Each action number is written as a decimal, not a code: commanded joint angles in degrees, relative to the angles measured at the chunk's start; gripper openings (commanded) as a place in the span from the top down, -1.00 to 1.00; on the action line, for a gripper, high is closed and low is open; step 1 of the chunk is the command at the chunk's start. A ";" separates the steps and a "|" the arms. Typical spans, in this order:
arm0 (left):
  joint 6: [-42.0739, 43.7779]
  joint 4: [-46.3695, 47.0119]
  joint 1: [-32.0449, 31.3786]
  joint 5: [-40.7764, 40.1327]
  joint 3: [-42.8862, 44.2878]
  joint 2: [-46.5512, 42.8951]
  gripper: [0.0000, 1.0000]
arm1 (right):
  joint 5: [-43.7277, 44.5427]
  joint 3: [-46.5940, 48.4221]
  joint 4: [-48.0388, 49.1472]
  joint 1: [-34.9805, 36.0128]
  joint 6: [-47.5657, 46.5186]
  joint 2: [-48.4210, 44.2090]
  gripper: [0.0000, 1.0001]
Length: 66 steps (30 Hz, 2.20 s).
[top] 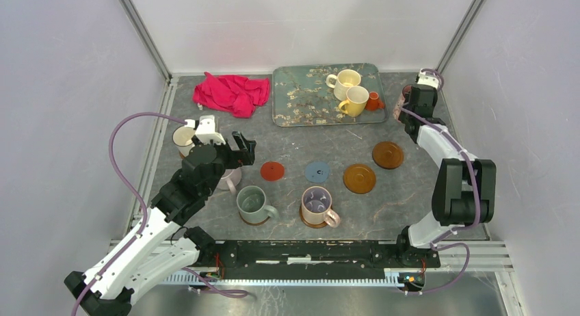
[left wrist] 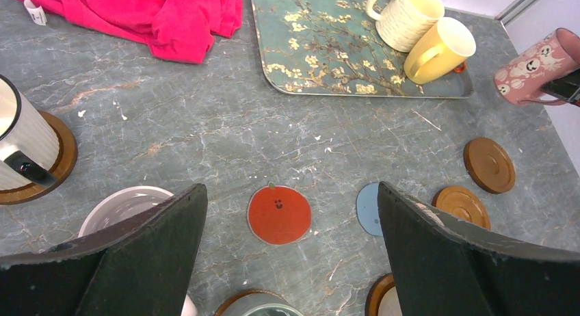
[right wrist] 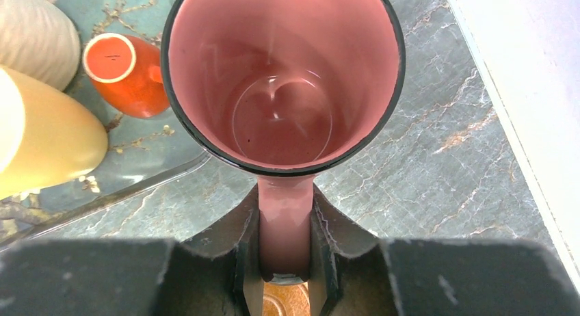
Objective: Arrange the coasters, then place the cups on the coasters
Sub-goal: Place the cup on the coaster.
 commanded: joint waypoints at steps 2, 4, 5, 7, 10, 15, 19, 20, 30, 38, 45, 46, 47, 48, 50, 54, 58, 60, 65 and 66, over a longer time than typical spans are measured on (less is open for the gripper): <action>-1.24 1.70 0.24 -0.75 -0.21 0.05 -0.99 | 2.09 -2.11 8.73 1.60 1.88 -9.48 1.00; -1.24 1.77 0.26 -0.60 -0.30 0.09 -0.99 | 2.18 -4.31 8.51 2.07 2.63 -11.84 1.00; -1.24 1.81 0.23 -0.33 -0.31 0.30 -0.99 | 2.25 -5.59 8.33 2.25 3.02 -13.12 1.00; -1.33 1.93 0.22 0.04 -0.25 0.71 -0.99 | 2.14 -8.04 7.96 2.35 3.68 -15.52 1.00; -1.33 1.97 0.27 0.39 -0.22 1.09 -0.99 | 2.13 -11.18 7.25 4.07 3.99 -19.23 1.00; -1.24 2.02 0.27 0.24 -0.17 1.52 -0.99 | 0.31 -15.95 6.24 5.36 4.47 -24.76 1.00; -1.09 1.98 0.25 -0.15 -0.13 2.01 -0.99 | -0.59 -19.47 4.82 8.06 5.05 -29.40 1.00; -1.07 1.85 0.23 -0.33 -0.13 2.13 -0.99 | -1.15 -20.55 4.72 8.75 5.15 -30.70 1.00; -0.65 1.71 0.28 -1.08 0.13 4.16 -0.99 | -1.27 -25.96 -3.11 20.47 5.94 -41.55 1.00; -0.30 1.83 0.27 -1.62 0.31 5.59 -0.99 | 0.04 -26.78 -8.68 27.53 6.14 -45.42 1.00; -0.19 1.78 0.23 -1.72 0.07 5.82 -0.99 | 1.77 -26.45 -13.96 32.26 6.52 -47.79 1.00; -0.19 1.77 0.20 -1.65 0.12 5.84 -0.99 | 1.87 -26.48 -14.71 33.12 6.76 -47.75 1.00; -0.19 1.81 0.27 -1.57 0.18 5.96 -0.99 | 2.28 -26.63 -15.24 33.99 7.00 -47.87 1.00; -0.19 1.88 0.23 -1.48 0.19 6.15 -0.99 | 2.89 -26.92 -15.83 34.74 7.27 -47.96 1.00; -0.17 1.94 0.24 -1.37 0.22 6.27 -0.99 | 4.07 -27.47 -16.68 36.31 7.78 -48.27 1.00; -0.12 1.99 0.24 -1.28 0.15 6.38 -0.99 | 6.19 -28.72 -17.09 38.41 8.42 -48.91 1.00; -0.10 2.02 0.26 -1.19 0.19 6.71 -0.99 | 8.21 -29.71 -17.14 40.05 8.78 -48.62 1.00; -0.10 1.97 0.27 -1.12 0.13 6.65 -0.99 | 9.96 -30.31 -17.06 40.93 8.89 -48.67 1.00; -0.03 2.08 0.22 -0.93 0.21 6.98 -0.99 | 10.89 -32.37 -14.92 42.10 9.10 -49.11 1.00; -0.01 2.08 0.25 -0.93 0.23 6.99 -0.99 | 10.93 -32.60 -14.80 42.22 9.21 -48.96 1.00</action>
